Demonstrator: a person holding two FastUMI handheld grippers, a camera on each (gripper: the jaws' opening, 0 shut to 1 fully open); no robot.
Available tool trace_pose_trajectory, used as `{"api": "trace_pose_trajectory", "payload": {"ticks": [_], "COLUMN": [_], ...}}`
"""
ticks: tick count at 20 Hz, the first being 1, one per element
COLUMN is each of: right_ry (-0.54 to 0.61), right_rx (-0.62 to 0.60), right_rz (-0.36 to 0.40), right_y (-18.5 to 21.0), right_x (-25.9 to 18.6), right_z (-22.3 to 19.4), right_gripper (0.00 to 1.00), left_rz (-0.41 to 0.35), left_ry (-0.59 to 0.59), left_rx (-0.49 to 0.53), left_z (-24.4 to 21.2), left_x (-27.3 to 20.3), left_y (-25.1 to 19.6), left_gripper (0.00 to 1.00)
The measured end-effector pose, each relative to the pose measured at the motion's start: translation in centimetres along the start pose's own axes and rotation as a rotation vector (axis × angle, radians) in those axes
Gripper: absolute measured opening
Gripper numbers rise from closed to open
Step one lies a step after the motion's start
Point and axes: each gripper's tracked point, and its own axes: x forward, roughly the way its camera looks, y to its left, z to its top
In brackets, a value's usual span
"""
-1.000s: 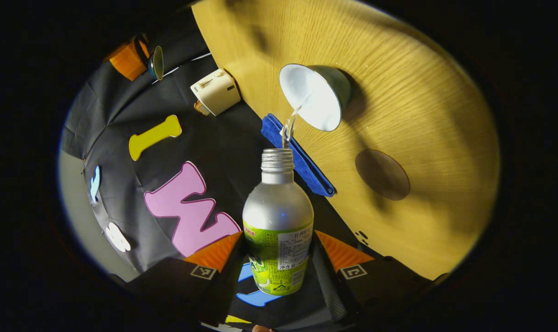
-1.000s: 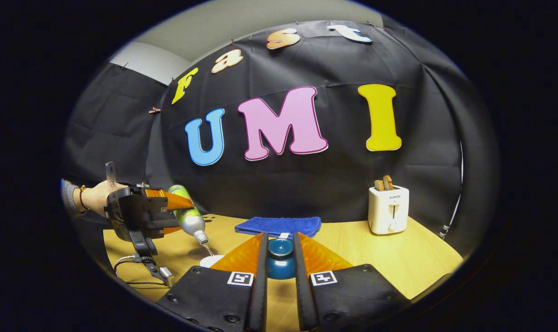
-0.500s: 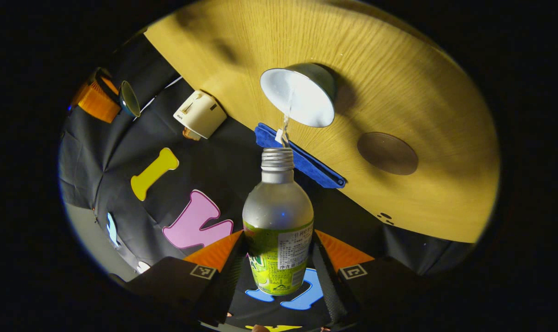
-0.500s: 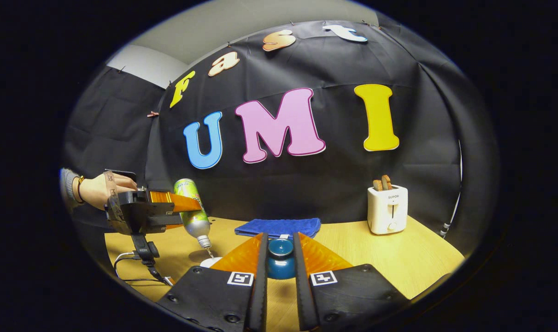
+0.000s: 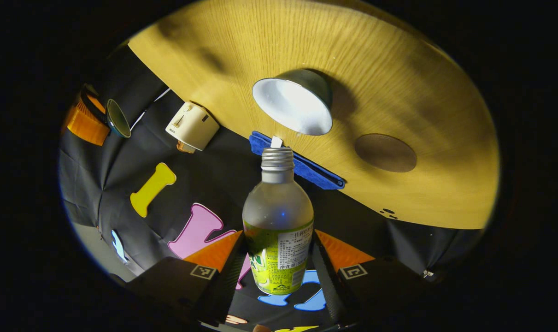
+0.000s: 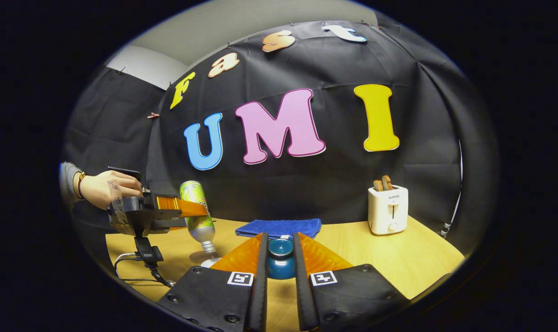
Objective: Open the teacup lid with one hand, grasp the water bottle and pour water into the teacup with the other hand; after pouring, place the water bottle on the coaster and then close the teacup lid.
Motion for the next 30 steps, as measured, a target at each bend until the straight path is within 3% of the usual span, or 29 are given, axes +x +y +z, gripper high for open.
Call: {"api": "trace_pose_trajectory", "payload": {"ticks": [3, 4, 9, 10, 15, 21, 26, 30], "right_ry": [0.004, 0.004, 0.005, 0.006, 0.008, 0.007, 0.007, 0.005], "right_rx": [0.001, 0.001, 0.002, 0.002, -0.001, -0.002, -0.004, -0.006], "right_rz": [0.004, 0.006, 0.008, 0.008, 0.010, 0.007, 0.007, 0.009], "right_y": [0.2, 0.2, 0.4, 0.4, 0.5, 0.4, 0.5, 0.6], "right_x": [0.1, 0.1, 0.1, 0.1, 0.1, 0.1, 0.1, 0.0], "right_z": [-0.1, -0.1, -0.1, -0.1, -0.2, -0.1, -0.1, 0.1], "right_gripper": [0.25, 0.35, 0.27, 0.25, 0.35, 0.35, 0.28, 0.25], "left_rz": [0.019, 0.026, -0.003, -0.017, -0.067, -0.110, -0.065, 0.002], "left_ry": [-0.021, -0.028, -0.023, -0.039, -0.089, -0.152, -0.218, -0.222], "left_rx": [-0.063, -0.093, -0.300, -0.379, -0.779, -1.413, -1.876, -2.144], "left_z": [0.7, 0.7, 0.9, 1.3, 3.2, 5.7, 6.4, 3.9], "left_x": [0.0, 0.0, -0.1, 0.0, -0.7, -1.6, -2.1, -2.1], "left_y": [0.0, 0.1, -2.3, -3.0, -5.0, -5.0, -3.0, -2.4], "left_gripper": [0.82, 0.82, 0.82, 0.82, 0.82, 0.81, 0.80, 0.80]}}
